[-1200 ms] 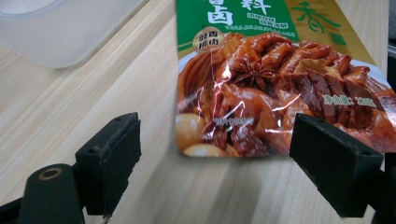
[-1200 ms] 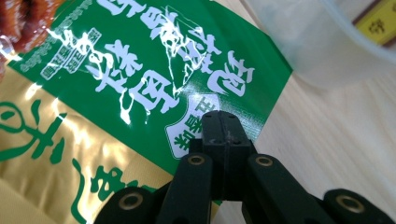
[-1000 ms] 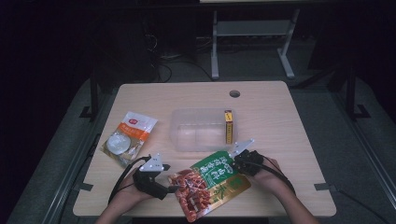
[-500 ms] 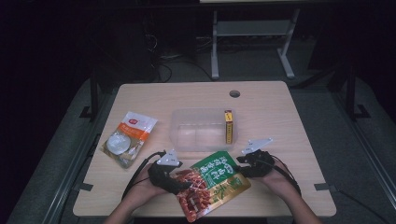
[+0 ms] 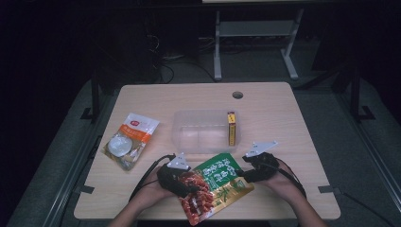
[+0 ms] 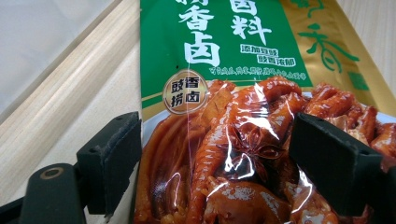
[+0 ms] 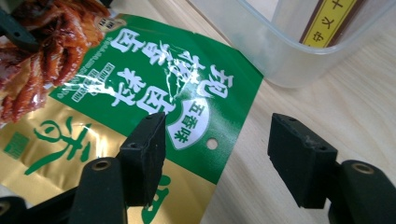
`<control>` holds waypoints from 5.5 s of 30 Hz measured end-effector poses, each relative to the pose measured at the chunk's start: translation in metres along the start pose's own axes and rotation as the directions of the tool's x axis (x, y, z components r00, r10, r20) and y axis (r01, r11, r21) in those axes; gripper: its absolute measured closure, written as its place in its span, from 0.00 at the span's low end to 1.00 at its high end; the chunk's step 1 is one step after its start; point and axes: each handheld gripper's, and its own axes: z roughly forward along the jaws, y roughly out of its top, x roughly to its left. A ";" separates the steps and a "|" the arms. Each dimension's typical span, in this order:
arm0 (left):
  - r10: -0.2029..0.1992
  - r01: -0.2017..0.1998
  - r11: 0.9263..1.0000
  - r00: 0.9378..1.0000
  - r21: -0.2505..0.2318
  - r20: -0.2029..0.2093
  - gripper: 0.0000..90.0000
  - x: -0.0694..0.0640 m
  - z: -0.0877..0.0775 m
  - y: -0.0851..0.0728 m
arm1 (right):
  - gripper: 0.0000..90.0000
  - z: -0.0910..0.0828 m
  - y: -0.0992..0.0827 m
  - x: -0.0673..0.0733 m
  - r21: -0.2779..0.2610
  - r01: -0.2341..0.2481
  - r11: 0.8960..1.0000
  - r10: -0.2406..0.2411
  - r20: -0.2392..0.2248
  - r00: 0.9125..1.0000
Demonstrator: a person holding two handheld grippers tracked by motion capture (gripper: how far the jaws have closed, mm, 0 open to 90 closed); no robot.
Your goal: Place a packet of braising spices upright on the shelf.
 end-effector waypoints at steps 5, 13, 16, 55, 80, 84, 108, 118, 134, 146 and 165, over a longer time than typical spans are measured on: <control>0.031 -0.031 0.999 0.999 0.019 -0.010 0.28 -0.002 -0.001 0.002 | 0.40 -0.002 0.000 -0.001 -0.013 -0.005 1.000 0.005 0.009 1.000; 0.055 -0.055 0.998 0.998 0.034 -0.008 0.49 0.000 -0.004 0.004 | 0.40 -0.003 0.000 -0.002 -0.013 -0.010 1.000 0.010 0.016 1.000; 0.052 -0.052 0.998 0.999 0.031 0.001 0.62 0.001 -0.004 0.005 | 0.40 -0.005 -0.001 -0.004 -0.021 -0.018 1.000 0.018 0.021 1.000; 0.000 0.024 0.987 0.989 -0.160 0.150 1.00 0.019 -0.051 0.005 | 0.37 -0.019 -0.007 -0.018 -0.091 -0.079 0.993 0.083 0.041 0.996; 0.011 0.022 0.930 0.996 -0.367 0.087 1.00 0.042 -0.101 0.035 | 0.33 -0.025 -0.010 -0.019 -0.124 -0.082 0.989 0.081 -0.009 0.997; 0.014 0.016 0.927 0.997 -0.375 0.077 1.00 0.046 -0.102 0.040 | 0.32 -0.025 -0.007 -0.016 -0.162 -0.099 0.982 0.088 -0.073 0.993; 0.013 0.027 0.914 0.995 -0.406 0.096 1.00 0.042 -0.101 0.041 | 0.23 -0.002 0.022 -0.014 -0.312 -0.175 0.934 0.078 -0.298 0.951; 0.006 0.024 0.918 0.997 -0.396 0.074 1.00 0.040 -0.091 0.039 | 0.37 -0.001 0.026 -0.007 -0.322 -0.178 0.930 0.055 -0.355 0.933; -0.051 0.063 0.891 0.998 -0.450 0.037 1.00 0.045 -0.097 0.031 | 0.69 0.005 0.031 0.001 -0.310 -0.216 0.926 0.075 -0.410 0.909; -0.073 0.084 0.891 0.996 -0.446 0.044 1.00 0.045 -0.095 0.022 | 0.99 0.000 0.043 0.003 -0.354 -0.190 0.916 0.028 -0.416 0.909; -0.006 0.013 0.955 1.000 -0.298 0.023 0.99 0.037 -0.079 0.016 | 1.00 -0.018 0.065 -0.002 -0.305 -0.015 0.952 -0.076 -0.285 0.956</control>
